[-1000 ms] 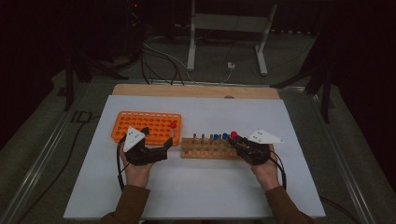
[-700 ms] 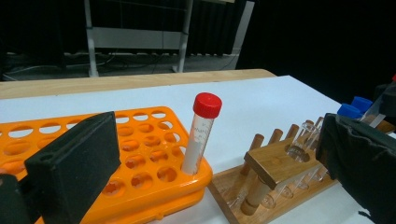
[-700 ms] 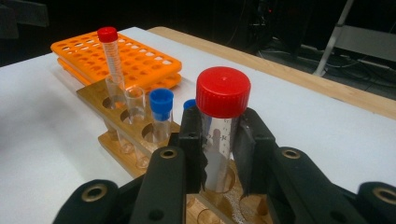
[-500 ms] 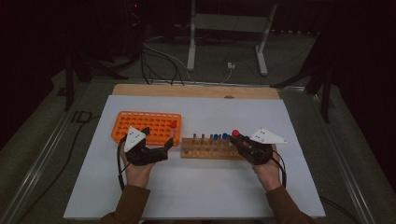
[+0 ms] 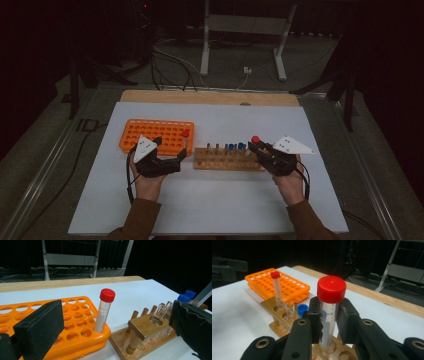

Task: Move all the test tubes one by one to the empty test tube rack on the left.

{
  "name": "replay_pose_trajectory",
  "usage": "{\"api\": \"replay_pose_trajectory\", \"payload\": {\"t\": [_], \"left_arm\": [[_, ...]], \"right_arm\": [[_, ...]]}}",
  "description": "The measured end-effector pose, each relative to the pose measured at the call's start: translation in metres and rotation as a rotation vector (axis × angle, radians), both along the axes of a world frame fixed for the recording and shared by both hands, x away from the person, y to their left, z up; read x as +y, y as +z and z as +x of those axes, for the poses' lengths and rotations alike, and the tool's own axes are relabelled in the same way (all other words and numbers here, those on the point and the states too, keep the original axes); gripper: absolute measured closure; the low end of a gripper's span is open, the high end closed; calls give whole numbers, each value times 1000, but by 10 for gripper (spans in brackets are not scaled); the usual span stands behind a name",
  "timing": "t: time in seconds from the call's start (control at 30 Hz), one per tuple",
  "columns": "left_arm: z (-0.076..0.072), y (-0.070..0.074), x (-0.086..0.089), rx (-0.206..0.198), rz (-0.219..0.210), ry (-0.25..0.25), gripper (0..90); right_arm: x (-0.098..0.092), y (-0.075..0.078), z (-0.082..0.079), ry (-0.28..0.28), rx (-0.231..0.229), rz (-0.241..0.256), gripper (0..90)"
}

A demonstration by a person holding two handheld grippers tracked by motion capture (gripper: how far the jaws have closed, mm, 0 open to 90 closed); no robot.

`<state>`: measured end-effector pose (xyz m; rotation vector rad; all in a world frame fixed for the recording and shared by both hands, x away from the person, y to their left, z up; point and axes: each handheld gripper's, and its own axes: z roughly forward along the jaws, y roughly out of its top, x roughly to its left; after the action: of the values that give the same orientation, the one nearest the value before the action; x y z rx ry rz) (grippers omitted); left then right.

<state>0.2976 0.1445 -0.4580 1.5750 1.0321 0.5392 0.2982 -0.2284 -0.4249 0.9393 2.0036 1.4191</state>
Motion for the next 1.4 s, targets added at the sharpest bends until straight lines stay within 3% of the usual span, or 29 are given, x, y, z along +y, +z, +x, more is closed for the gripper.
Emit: {"api": "replay_pose_trajectory", "payload": {"t": [0.17, 0.43, 0.8, 1.4], "left_arm": [[0, 1, 0, -6, -7, -6, 8], [-3, 5, -5, -21, 4, -19, 8], [-9, 13, -20, -42, 19, -71, 8], [-19, 13, -63, -52, 51, -241, 18]], "right_arm": [[0, 8, -5, 7, -23, 12, 745], [3, 17, -9, 51, -19, 45, 745], [17, 15, -13, 126, 19, 44, 743], [39, 9, -20, 217, 60, 34, 742]]}}
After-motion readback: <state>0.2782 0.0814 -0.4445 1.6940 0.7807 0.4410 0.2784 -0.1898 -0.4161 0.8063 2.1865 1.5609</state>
